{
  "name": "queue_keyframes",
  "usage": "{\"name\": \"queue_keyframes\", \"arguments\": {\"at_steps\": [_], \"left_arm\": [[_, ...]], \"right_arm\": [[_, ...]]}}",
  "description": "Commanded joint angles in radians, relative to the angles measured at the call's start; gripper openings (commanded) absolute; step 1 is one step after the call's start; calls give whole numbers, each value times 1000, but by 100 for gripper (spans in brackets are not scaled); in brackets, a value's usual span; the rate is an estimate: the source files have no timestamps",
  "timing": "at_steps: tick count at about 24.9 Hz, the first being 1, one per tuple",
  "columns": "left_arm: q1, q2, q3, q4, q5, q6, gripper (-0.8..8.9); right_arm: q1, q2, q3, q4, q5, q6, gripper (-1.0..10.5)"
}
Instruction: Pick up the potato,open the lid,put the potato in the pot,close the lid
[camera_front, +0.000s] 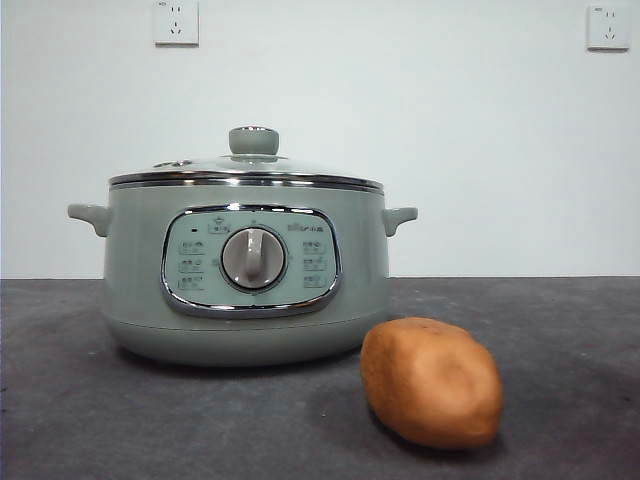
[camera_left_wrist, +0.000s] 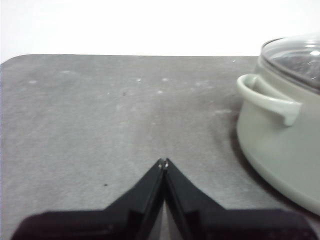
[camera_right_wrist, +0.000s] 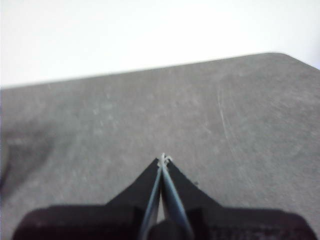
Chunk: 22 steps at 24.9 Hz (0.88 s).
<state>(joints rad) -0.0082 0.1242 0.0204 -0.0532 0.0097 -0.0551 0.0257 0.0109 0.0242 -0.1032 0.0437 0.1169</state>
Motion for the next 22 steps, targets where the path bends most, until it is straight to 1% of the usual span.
{"name": "queue_keyframes", "arguments": {"at_steps": [1, 3, 5, 9, 13, 18, 22], "left_arm": [[3, 1, 24, 8, 40, -23, -1], [3, 5, 48, 4, 66, -23, -1], [3, 14, 77, 2, 80, -24, -1], [3, 57, 155, -12, 93, -25, -1], [2, 133, 263, -56, 164, -24, -1], [2, 259, 424, -189, 268, -24, 0], [3, 346, 537, -309, 312, -24, 0]], "right_arm": [[0, -2, 14, 5, -19, 98, 10], [0, -1, 34, 1, -44, 124, 10], [0, 4, 60, -1, -71, 126, 10], [0, 44, 126, -6, -99, 127, 10], [0, 123, 227, -59, -170, 127, 10], [0, 254, 388, -214, -300, 127, 10], [0, 352, 513, -368, -372, 127, 10]]}}
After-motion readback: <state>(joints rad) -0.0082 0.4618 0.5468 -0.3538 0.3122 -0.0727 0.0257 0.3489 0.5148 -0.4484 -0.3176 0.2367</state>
